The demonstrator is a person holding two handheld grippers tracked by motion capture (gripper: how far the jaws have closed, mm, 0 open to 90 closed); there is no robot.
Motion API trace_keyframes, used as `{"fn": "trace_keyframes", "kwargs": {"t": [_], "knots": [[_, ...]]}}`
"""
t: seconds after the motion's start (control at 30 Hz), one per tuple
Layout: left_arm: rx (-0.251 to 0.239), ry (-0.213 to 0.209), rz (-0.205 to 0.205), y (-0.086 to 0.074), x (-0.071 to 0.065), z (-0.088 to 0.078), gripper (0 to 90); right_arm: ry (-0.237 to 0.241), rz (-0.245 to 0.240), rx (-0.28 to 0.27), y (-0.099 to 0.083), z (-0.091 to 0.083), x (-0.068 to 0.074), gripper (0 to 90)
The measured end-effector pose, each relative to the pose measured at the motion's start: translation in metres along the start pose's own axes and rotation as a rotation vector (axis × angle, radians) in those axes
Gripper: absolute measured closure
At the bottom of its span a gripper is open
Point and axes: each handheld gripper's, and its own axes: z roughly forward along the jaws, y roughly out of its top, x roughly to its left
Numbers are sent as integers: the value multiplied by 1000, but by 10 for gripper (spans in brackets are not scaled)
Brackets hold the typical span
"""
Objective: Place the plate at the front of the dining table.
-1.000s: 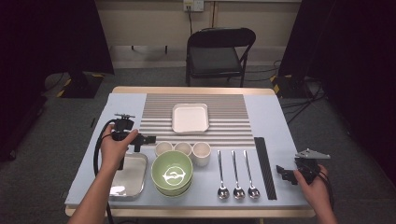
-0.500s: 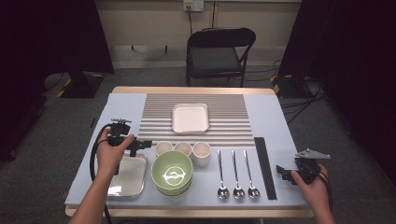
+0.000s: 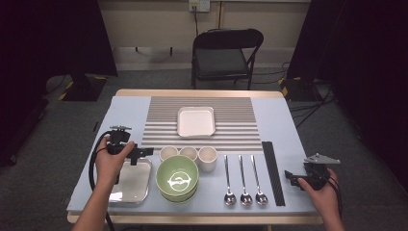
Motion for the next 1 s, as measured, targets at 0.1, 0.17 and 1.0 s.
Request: {"fn": "trace_keyframes", "kwargs": {"t": [0.1,0.17,1.0], "knots": [[0,3,-3,-3,1,1,205,0,0,0,0,0,0,119],[-1,-4,-5,-5,1,1,208,0,0,0,0,0,0,119],[6,9,53,-15,-5,4,208,4,-4,17,2,0,-1,118]]}}
